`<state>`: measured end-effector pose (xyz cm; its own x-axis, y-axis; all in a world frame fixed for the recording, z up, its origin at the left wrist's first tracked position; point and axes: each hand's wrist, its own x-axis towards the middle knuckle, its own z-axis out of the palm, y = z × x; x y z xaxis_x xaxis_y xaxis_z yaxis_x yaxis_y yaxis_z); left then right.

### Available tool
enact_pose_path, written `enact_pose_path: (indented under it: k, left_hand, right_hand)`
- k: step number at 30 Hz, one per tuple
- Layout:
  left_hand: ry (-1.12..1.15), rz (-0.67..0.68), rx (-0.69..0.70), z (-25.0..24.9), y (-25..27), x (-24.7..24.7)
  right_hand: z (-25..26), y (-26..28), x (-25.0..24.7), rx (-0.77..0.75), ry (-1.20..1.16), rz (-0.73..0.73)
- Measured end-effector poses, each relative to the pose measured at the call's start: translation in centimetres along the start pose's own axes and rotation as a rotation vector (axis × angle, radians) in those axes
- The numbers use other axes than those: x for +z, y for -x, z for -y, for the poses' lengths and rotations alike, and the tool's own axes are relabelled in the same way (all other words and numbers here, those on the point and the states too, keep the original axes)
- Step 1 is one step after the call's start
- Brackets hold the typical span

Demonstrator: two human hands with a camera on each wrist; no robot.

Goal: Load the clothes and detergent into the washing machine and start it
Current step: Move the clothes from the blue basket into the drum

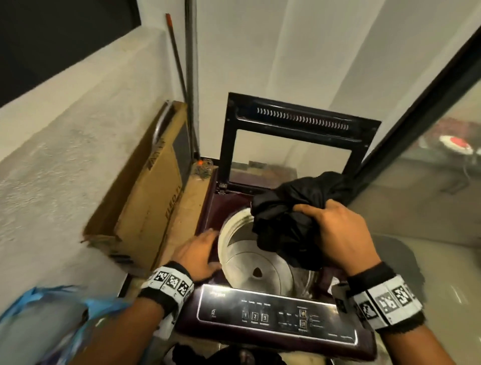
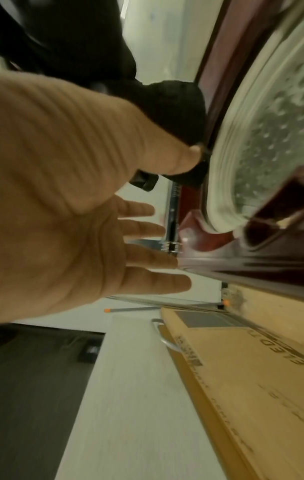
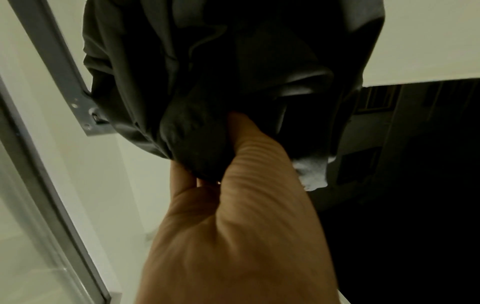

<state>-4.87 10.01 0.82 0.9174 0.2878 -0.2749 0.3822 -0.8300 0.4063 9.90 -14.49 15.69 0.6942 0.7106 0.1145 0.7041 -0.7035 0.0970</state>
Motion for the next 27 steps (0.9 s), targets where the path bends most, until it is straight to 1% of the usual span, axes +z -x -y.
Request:
enact_pose_path:
  k: [2, 3, 5, 9, 11, 14, 15, 18, 19, 22, 25, 27]
  left_hand:
    - [-0.11, 0.197, -0.077, 0.5, -0.5, 3.2]
    - [-0.154, 0.259, -0.099, 0.5, -0.8, 4.4]
    - [-0.178, 0.303, -0.115, 0.2, -1.0, 5.3]
    - [-0.165, 0.363, -0.167, -0.8, -1.5, 4.6]
    - [-0.136, 0.375, -0.192, -0.9, -1.6, 4.5]
    - [-0.096, 0.349, -0.212, -0.6, -1.2, 4.8]
    - [-0.085, 0.341, -0.219, -0.6, -1.0, 4.9]
    - [-0.067, 0.33, -0.226, -0.7, -0.7, 4.7]
    - [-0.063, 0.331, -0.229, -0.7, -0.7, 4.7]
    - [-0.051, 0.325, -0.242, -0.7, -0.7, 4.7]
    - [-0.057, 0.305, -0.249, -0.8, -0.3, 4.8]
    - [-0.064, 0.266, -0.232, -0.8, 0.3, 5.0]
  right_hand:
    - [-0.9, 0.0, 1.9, -0.002, 0.016, 0.073]
    - [-1.4, -0.1, 2.7, 0.005, 0.014, 0.11]
    - [-2.1, -0.4, 4.0, 0.006, -0.017, 0.168]
    - [-2.5, -1.4, 6.2, -0.036, -0.057, 0.249]
    - [-2.1, -2.1, 7.4, -0.057, -0.048, 0.282]
    - [-1.8, -3.2, 9.8, -0.091, -0.049, 0.322]
    - [-1.6, -3.7, 10.6, -0.118, -0.048, 0.383]
    - [-1.4, -5.2, 12.4, -0.172, -0.152, 0.625]
    - [-1.3, -5.6, 12.8, -0.186, -0.178, 0.656]
    - [-1.7, -6.1, 13.8, -0.193, -0.224, 0.651]
    - [-1.7, -5.5, 13.6, -0.224, -0.179, 0.651]
    - [-1.6, -5.2, 13.2, -0.237, -0.177, 0.64]
